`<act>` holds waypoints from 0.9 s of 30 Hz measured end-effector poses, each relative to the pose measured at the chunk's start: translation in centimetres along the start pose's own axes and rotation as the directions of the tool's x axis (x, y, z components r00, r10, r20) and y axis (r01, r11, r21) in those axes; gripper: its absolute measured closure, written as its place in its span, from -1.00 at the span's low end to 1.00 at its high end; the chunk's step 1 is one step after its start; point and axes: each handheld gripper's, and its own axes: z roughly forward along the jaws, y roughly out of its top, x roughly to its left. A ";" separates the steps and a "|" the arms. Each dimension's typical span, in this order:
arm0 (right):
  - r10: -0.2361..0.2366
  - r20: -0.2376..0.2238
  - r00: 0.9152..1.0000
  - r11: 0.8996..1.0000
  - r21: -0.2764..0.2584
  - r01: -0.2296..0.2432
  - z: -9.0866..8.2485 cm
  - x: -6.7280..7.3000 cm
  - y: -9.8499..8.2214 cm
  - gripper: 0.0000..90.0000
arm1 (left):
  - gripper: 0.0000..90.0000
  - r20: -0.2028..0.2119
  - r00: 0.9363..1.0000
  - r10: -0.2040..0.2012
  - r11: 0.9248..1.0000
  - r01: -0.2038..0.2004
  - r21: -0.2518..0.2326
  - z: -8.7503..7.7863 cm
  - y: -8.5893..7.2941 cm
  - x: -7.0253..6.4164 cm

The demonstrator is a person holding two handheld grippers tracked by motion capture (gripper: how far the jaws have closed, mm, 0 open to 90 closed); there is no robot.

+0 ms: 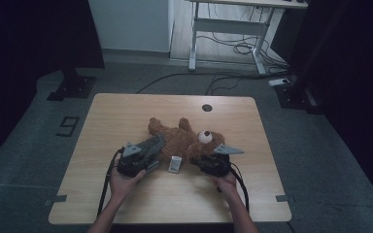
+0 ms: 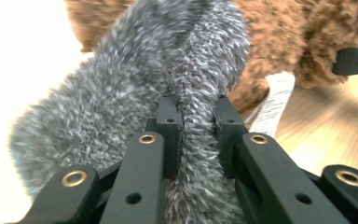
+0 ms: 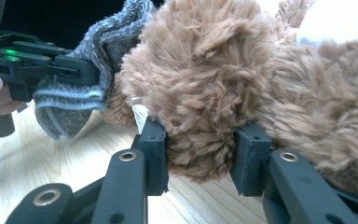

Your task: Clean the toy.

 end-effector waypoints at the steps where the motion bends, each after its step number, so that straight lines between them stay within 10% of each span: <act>1: 0.000 0.000 1.000 1.000 -0.001 0.000 0.0 0.0 0.0 0.39 | 0.70 -0.004 1.000 0.000 1.000 0.000 -0.009 -0.3 0.2 0.1; 15: -0.006 0.002 1.000 1.000 0.005 0.006 0.0 0.1 0.0 0.38 | 0.70 0.094 0.992 0.089 0.993 -0.081 -0.084 1.3 6.3 -4.5; 27: -0.038 -0.005 0.999 0.999 0.022 0.039 0.2 0.9 -0.1 0.19 | 0.69 0.110 0.990 0.082 0.996 -0.085 0.022 6.4 6.9 -5.6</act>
